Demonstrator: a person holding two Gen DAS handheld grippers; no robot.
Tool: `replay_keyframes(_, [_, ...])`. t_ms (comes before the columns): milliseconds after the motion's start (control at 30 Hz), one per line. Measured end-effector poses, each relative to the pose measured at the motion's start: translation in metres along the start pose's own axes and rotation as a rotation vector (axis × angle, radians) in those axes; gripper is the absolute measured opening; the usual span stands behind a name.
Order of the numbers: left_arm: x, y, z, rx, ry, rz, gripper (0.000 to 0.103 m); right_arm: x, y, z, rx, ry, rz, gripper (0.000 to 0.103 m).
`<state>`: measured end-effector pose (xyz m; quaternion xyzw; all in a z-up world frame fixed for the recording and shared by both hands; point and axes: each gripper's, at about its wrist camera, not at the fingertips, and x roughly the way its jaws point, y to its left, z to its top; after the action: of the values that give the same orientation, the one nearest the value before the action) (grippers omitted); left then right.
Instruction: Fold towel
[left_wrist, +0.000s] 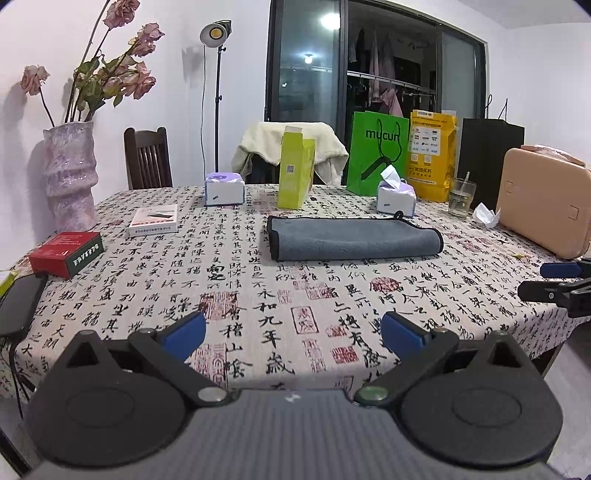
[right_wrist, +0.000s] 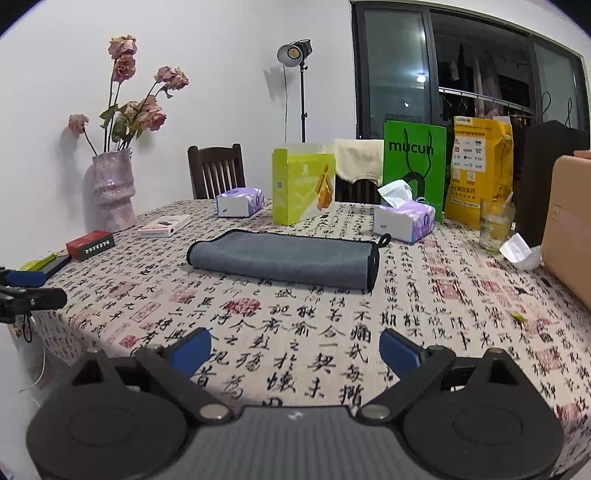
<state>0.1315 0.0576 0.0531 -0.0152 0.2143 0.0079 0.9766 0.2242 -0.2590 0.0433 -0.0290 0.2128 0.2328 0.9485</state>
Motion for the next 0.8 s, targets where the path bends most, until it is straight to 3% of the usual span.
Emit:
replay_keyframes(567, [-0.03,-0.016,-0.027,0.012,-0.014,-0.005,0.103,-0.028,0.009,-0.03,0.001,-0.006,-0.001,0.099])
replay_keyframes(800, [-0.042,-0.013,-0.046,-0.023,0.018,-0.011,0.103,-0.043,0.02,-0.039,-0.009,-0.027,0.025,0.1])
